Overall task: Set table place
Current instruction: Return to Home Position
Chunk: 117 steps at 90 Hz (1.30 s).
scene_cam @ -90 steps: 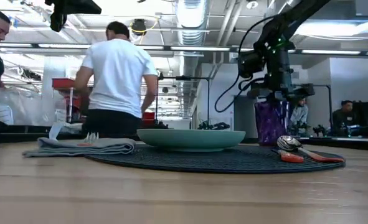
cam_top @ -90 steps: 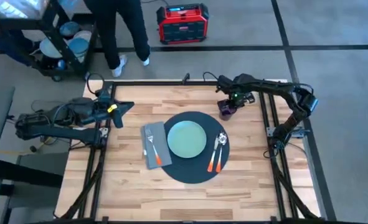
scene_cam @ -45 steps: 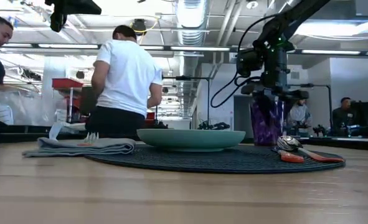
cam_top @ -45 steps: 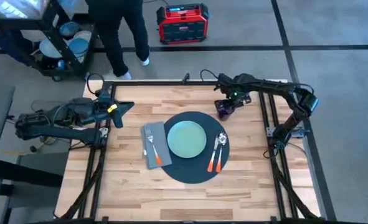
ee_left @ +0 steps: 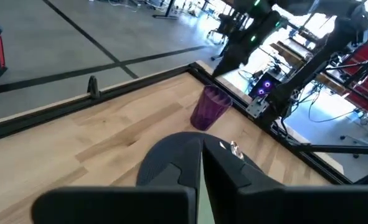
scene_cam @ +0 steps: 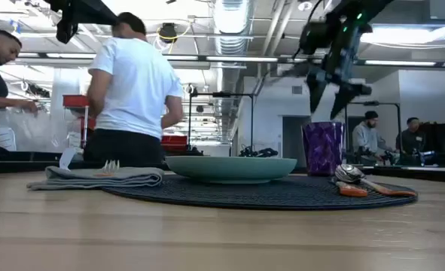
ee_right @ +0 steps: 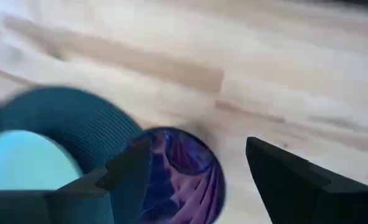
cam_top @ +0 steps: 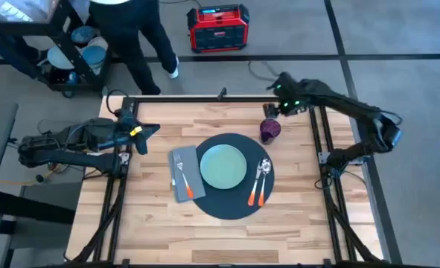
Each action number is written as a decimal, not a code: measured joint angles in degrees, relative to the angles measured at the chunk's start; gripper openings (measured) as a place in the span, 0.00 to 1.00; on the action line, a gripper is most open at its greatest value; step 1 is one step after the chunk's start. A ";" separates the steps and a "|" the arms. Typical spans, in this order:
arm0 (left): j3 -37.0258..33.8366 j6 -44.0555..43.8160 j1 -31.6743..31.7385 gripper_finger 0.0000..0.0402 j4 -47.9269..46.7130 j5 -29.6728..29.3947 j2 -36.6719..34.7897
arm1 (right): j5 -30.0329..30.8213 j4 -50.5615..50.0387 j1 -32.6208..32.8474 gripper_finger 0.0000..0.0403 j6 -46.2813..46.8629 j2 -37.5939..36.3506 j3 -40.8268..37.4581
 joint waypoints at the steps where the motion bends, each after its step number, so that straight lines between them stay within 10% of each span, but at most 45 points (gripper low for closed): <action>1: 0.00 0.04 0.00 0.00 -0.03 0.00 0.00 | 0.03 -0.24 -0.15 0.60 -0.04 -0.59 0.18; 25: 0.00 2.00 0.00 0.00 -2.80 0.00 -3.03 | 3.24 -13.83 -0.33 0.36 -11.54 -18.22 1.16; 46: 0.02 2.18 0.00 0.00 -7.34 1.69 -16.30 | -16.94 -10.09 4.06 0.02 -13.85 -39.91 -2.77; 79: -13.88 -5.36 0.02 0.00 -4.53 11.24 -29.17 | -18.10 16.03 5.66 0.01 8.56 -76.08 -32.68; 117: -32.96 -6.03 -3.92 0.00 27.26 9.92 -25.57 | -19.22 50.69 18.82 0.00 16.24 -76.35 -56.55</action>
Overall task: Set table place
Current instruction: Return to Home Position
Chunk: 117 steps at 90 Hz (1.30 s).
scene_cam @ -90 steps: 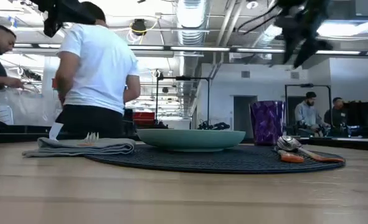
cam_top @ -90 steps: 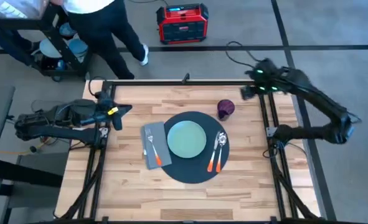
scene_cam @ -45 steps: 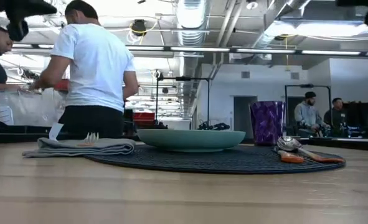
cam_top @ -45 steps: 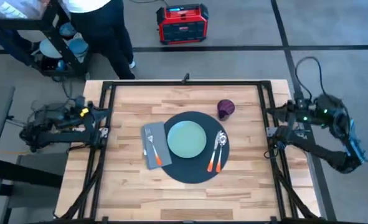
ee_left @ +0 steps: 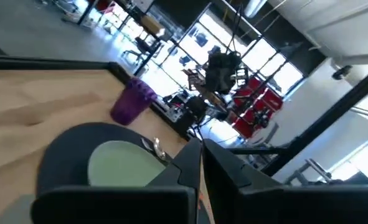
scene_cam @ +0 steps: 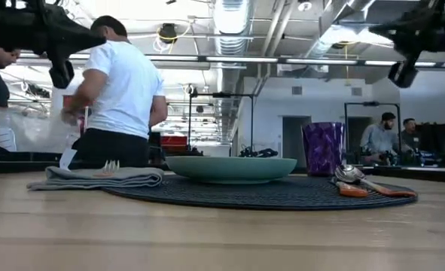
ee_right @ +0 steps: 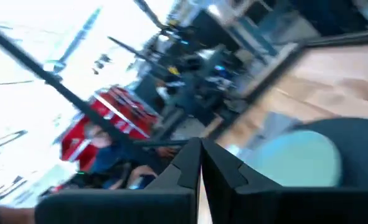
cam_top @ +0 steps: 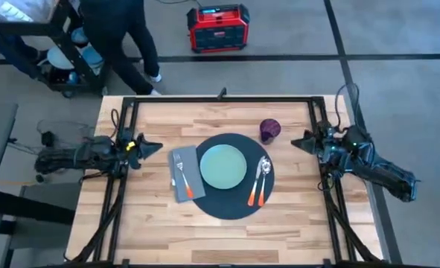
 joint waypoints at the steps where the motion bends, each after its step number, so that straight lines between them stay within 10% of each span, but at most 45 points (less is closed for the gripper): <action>1: -0.03 0.10 -0.17 0.00 0.19 -0.37 0.32 | 0.80 0.04 0.76 0.00 -0.11 0.03 -0.17; 50: -0.33 7.46 -3.04 0.00 12.50 -1.46 29.46 | 45.39 8.49 36.21 0.00 -13.36 2.21 -12.07; 81: -8.02 5.54 -2.65 0.00 20.80 -2.89 25.97 | 46.78 8.27 36.25 0.00 -16.62 10.03 -12.05; 117: -10.91 7.26 -2.74 0.00 9.82 -6.59 13.06 | 45.76 8.20 35.95 0.00 -10.77 19.92 -12.09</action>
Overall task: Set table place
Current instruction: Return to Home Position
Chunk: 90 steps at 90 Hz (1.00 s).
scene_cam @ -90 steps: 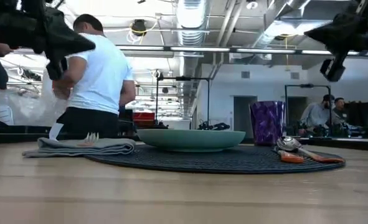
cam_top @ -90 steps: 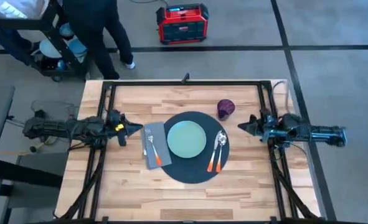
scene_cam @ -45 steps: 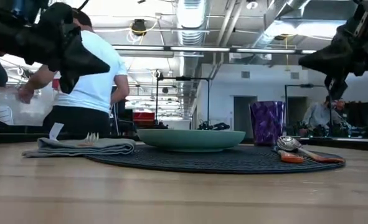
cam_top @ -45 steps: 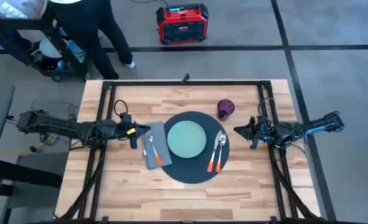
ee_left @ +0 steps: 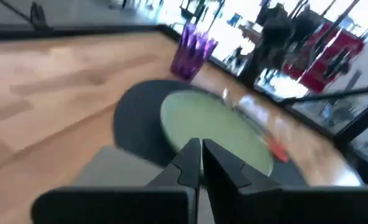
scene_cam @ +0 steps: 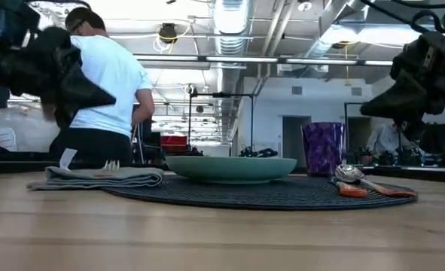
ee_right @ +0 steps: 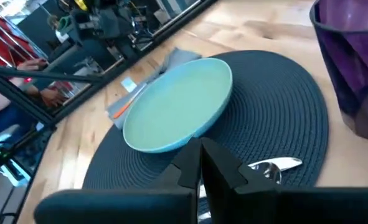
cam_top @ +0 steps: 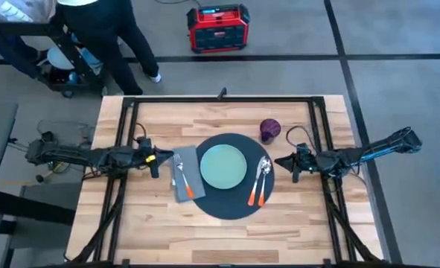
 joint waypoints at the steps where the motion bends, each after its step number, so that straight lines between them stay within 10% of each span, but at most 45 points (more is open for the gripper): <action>1: -0.01 0.00 0.00 0.00 -0.01 0.01 -0.04 | 0.00 -0.01 0.00 0.00 -0.01 0.00 0.00; 90: -0.25 -0.72 0.02 0.00 -0.18 -0.02 -1.00 | 0.42 -0.09 0.00 0.00 -0.05 -0.01 -0.07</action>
